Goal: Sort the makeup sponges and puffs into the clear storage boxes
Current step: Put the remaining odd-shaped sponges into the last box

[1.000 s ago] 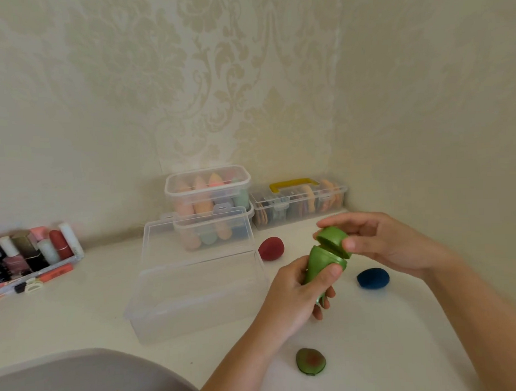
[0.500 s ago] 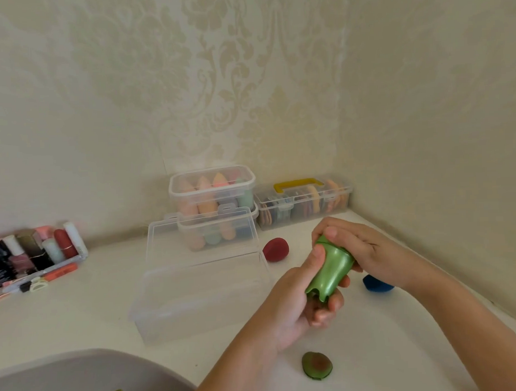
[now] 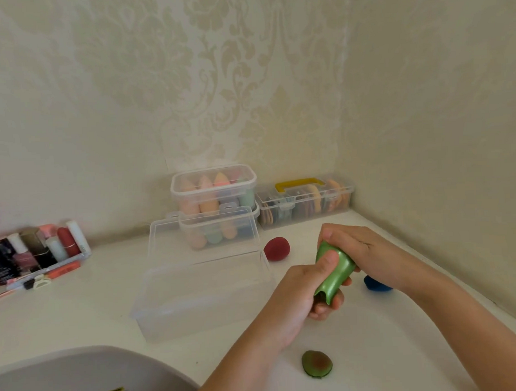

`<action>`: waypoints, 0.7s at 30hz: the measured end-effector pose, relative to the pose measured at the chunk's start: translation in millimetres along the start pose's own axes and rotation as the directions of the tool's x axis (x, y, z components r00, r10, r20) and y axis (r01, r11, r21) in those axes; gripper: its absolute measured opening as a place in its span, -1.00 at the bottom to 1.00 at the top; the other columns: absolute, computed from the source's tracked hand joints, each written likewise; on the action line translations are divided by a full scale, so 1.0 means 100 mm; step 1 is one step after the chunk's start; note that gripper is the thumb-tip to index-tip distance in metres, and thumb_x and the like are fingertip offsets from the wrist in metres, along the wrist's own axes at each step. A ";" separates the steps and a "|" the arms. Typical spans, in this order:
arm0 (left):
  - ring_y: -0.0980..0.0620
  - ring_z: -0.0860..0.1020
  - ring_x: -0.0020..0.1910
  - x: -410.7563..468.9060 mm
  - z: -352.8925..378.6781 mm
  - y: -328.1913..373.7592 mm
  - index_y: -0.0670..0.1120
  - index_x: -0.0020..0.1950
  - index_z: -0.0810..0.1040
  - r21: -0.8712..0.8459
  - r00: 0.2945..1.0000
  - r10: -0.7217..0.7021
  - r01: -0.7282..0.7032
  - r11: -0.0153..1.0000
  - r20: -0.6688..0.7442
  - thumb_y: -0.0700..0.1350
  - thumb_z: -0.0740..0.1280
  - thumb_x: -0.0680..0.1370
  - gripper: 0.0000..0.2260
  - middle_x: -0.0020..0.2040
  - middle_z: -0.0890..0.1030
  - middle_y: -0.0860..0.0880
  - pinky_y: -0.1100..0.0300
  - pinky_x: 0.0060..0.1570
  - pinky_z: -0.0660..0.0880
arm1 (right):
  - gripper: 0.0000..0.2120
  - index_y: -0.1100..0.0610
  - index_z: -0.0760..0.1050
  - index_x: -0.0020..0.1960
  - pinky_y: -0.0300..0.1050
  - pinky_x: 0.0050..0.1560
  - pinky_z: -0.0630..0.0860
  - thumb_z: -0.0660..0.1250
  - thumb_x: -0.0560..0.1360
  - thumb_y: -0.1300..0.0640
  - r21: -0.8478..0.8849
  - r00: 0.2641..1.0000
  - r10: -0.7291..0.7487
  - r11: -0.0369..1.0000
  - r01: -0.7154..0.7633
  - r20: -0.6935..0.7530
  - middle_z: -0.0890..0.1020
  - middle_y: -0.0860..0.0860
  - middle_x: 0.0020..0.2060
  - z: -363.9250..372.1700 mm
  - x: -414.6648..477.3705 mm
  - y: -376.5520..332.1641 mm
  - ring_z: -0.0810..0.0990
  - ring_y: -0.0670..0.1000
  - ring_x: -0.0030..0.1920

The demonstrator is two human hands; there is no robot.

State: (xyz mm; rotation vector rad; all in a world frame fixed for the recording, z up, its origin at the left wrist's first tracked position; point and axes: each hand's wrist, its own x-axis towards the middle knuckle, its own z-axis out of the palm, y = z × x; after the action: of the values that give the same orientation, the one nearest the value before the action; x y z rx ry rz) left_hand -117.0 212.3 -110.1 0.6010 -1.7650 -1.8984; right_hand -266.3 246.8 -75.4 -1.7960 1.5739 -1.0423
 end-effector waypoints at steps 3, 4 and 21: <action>0.12 0.37 -0.49 -0.03 0.05 0.09 -0.17 -0.01 0.57 0.097 0.997 0.046 -0.040 0.994 -0.055 0.32 0.21 0.47 -0.46 -0.38 0.54 -0.02 0.32 -0.46 0.28 | -0.39 0.17 0.53 -0.13 -0.30 -0.44 0.35 0.03 0.46 -0.35 0.160 0.996 0.021 0.987 -0.007 -0.087 0.55 0.04 -0.42 0.03 0.01 -0.04 0.43 -0.08 -0.48; 0.11 0.40 -0.47 -0.03 0.05 0.15 -0.17 0.00 0.58 0.135 0.996 0.063 -0.055 0.989 -0.060 0.31 0.19 0.46 -0.45 -0.36 0.55 -0.02 0.31 -0.45 0.31 | -0.38 0.14 0.55 -0.10 -0.33 -0.46 0.33 -0.01 0.50 -0.35 0.208 0.990 0.019 0.978 0.010 -0.141 0.53 0.03 -0.44 0.02 0.02 -0.04 0.40 -0.09 -0.50; 0.12 0.51 -0.01 -0.67 -1.48 0.76 0.07 0.26 0.48 0.893 0.942 -0.111 0.336 0.298 -0.317 -0.06 0.48 0.41 -0.56 0.07 0.53 0.11 0.34 -0.08 0.43 | -0.53 -0.05 0.39 0.24 -0.17 -0.01 0.39 0.39 0.40 -0.16 -0.675 0.847 0.528 0.600 -0.428 -0.068 0.40 -0.05 0.05 -0.17 -0.04 0.30 0.46 -0.02 0.06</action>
State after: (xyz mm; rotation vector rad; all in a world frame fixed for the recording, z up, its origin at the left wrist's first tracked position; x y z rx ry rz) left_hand 30.0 132.5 -45.8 1.4490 -2.6516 -0.6015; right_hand -297.6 246.6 -90.0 -1.6107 2.3585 -0.0532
